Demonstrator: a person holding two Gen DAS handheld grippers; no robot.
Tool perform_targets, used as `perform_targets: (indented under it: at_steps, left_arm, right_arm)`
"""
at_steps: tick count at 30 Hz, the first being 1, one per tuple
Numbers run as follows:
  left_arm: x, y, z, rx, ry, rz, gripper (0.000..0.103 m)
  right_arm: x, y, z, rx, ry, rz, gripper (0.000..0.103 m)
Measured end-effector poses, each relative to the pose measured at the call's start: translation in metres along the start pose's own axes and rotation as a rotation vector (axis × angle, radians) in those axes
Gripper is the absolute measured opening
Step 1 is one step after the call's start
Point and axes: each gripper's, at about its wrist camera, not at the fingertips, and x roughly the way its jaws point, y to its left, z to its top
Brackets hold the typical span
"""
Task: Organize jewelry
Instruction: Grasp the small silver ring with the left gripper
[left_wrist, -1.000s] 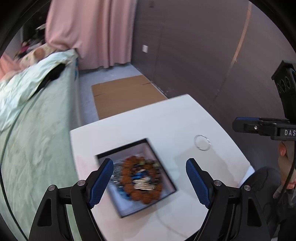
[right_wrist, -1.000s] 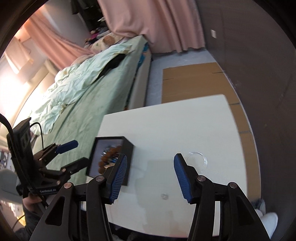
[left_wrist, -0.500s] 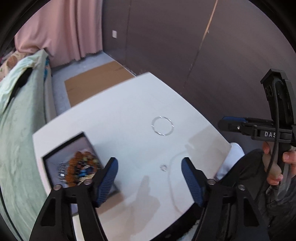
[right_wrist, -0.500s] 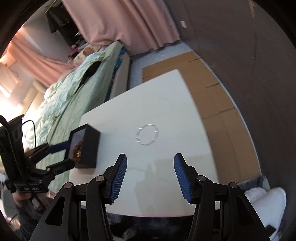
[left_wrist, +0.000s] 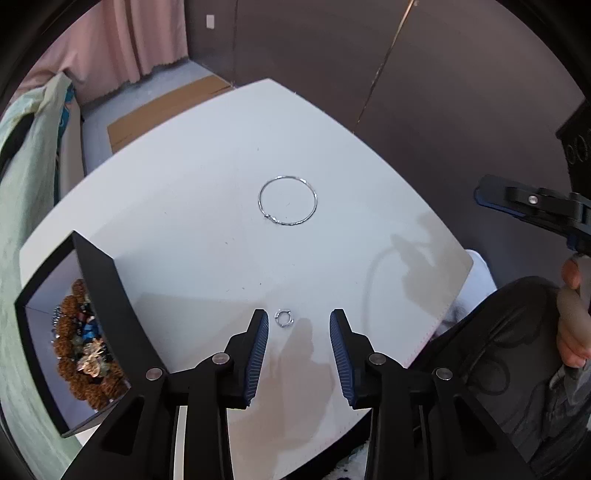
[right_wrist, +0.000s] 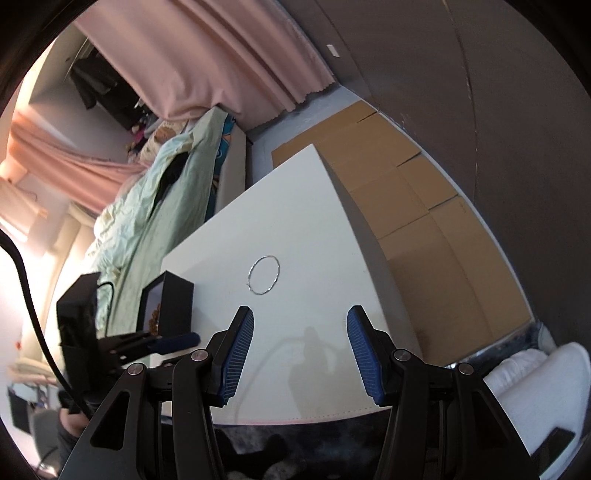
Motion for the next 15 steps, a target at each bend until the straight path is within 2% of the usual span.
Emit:
perform_targets:
  at_steps: [3, 8, 11, 15]
  left_arm:
    - [0.011, 0.000, 0.003, -0.014, 0.027, 0.016, 0.027]
    - [0.023, -0.004, 0.007, -0.005, 0.047, 0.049, 0.026]
    - [0.026, -0.009, 0.007, 0.017, 0.039, 0.113, 0.026]
    - [0.030, -0.012, 0.006, 0.030, 0.053, 0.130, 0.026]
  right_arm:
    - [-0.001, -0.004, 0.000, 0.018, -0.004, 0.005, 0.053]
    - [-0.003, -0.008, -0.002, 0.029, -0.009, 0.004, 0.053]
    - [-0.003, -0.010, -0.001, 0.031, -0.007, 0.004, 0.053]
    - [-0.004, -0.011, -0.001, 0.035, -0.004, 0.009, 0.053]
